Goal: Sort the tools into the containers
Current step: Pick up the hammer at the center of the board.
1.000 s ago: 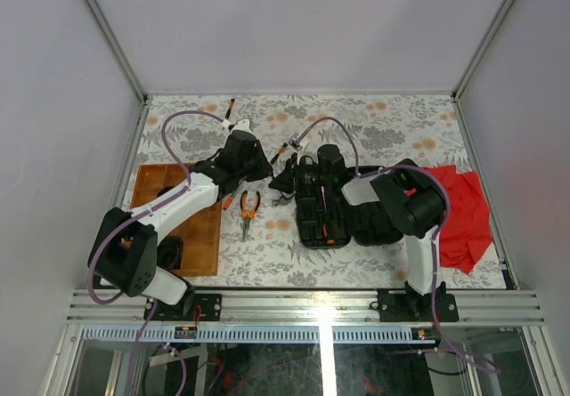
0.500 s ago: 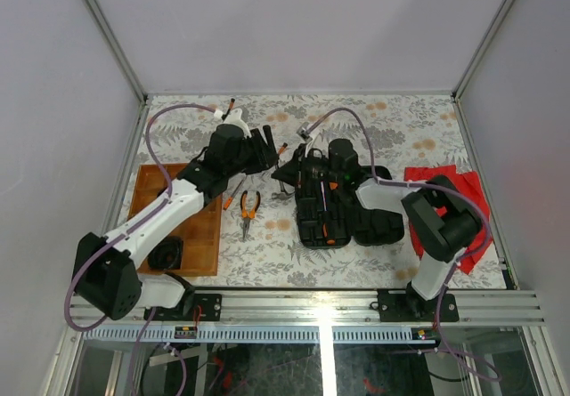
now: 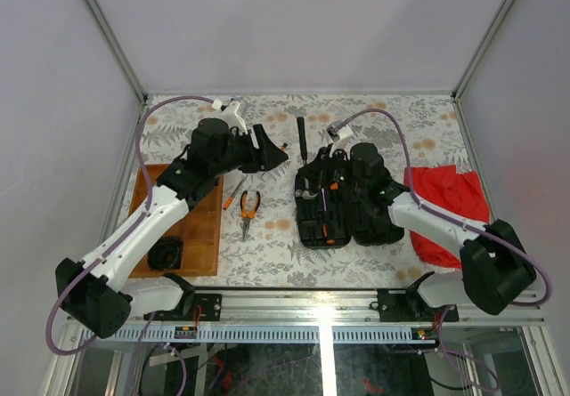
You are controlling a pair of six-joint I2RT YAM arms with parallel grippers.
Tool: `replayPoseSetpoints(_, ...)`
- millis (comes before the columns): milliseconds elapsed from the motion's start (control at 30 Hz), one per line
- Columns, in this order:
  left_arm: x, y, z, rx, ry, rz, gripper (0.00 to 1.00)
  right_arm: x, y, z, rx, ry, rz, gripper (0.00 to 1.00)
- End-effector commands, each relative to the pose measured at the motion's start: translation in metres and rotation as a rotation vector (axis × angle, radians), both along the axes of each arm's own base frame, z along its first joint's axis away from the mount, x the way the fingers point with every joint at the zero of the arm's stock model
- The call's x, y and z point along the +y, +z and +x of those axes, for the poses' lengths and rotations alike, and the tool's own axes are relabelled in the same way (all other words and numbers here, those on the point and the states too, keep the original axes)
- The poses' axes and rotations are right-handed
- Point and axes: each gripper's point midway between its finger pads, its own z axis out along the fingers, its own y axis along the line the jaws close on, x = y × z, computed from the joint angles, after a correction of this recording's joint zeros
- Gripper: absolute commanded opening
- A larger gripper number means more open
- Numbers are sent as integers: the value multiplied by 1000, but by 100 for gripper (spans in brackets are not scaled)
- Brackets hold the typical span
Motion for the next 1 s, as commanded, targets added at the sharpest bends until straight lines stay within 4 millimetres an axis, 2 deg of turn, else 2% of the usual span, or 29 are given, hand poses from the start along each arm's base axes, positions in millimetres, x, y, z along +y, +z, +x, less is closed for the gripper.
replayPoseSetpoints(0,9,18,-22,-41,-37,18,63,-33,23,6,-36,-176,-22,0)
replayPoseSetpoints(233,26,6,-38,-17,-4,55,69,-65,28,-11,-48,-266,-57,0)
replayPoseSetpoints(333,27,6,-43,-15,-11,57,72,-79,29,-20,-87,-281,-80,0)
replayPoseSetpoints(500,29,14,-46,-43,-17,57,73,-91,28,-39,-130,-240,-125,0)
replayPoseSetpoints(733,27,26,-52,-79,-54,39,75,-85,28,-69,-243,-72,-126,0)
replayPoseSetpoints(967,27,35,-57,-93,-72,30,76,-76,54,-84,-412,35,-73,0)
